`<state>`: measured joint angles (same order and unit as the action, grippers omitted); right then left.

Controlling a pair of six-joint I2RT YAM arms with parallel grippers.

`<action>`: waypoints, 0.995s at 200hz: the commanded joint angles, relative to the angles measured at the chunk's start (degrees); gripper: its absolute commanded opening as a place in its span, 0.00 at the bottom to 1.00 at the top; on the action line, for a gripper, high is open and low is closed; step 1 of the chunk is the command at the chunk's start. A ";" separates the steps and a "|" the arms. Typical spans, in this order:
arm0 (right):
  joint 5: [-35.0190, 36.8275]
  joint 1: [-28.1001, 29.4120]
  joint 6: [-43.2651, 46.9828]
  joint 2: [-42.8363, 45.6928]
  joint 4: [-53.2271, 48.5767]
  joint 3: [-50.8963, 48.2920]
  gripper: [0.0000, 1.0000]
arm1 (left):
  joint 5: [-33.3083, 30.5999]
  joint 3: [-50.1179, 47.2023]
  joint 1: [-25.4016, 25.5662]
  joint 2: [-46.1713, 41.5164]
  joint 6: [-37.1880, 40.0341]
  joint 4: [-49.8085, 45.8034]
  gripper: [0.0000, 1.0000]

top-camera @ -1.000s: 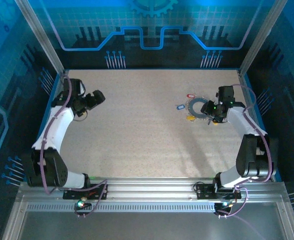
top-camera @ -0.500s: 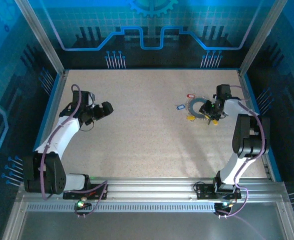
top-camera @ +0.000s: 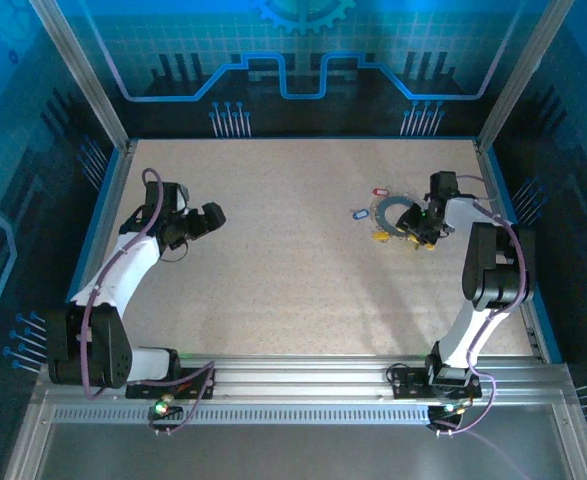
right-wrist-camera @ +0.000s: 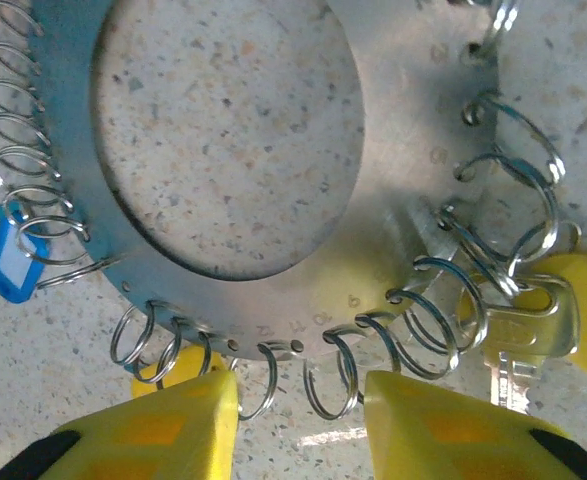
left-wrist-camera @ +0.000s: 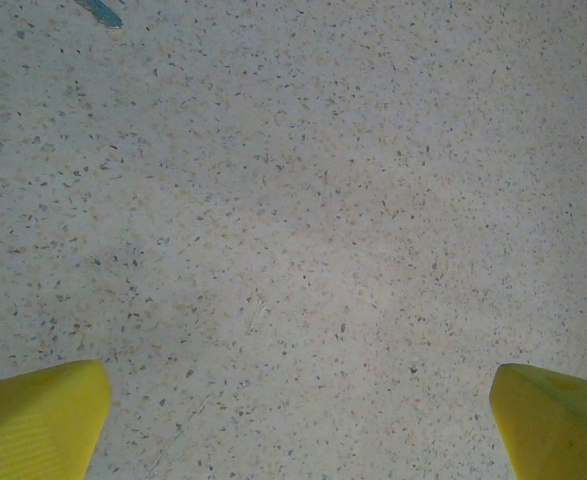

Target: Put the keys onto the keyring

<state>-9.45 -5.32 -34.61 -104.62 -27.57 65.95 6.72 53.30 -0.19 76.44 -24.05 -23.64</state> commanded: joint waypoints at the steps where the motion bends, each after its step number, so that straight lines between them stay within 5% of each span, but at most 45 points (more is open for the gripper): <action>1: -0.08 -0.74 -0.60 -1.42 -0.46 -0.79 0.40 | -1.68 -0.50 0.36 -0.77 -0.52 0.04 0.99; 47: -1.03 -0.74 -0.72 -1.52 0.96 -1.66 0.28 | -2.38 -0.16 0.36 -0.77 -0.12 -0.85 0.99; 199: -3.30 -0.74 -3.40 -2.42 6.05 -2.17 0.22 | -2.07 -0.53 0.36 -0.24 -1.57 -0.88 0.99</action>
<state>-11.27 -5.32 -36.88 -105.47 -22.02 63.68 5.17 53.30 -0.19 76.44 -24.12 -23.68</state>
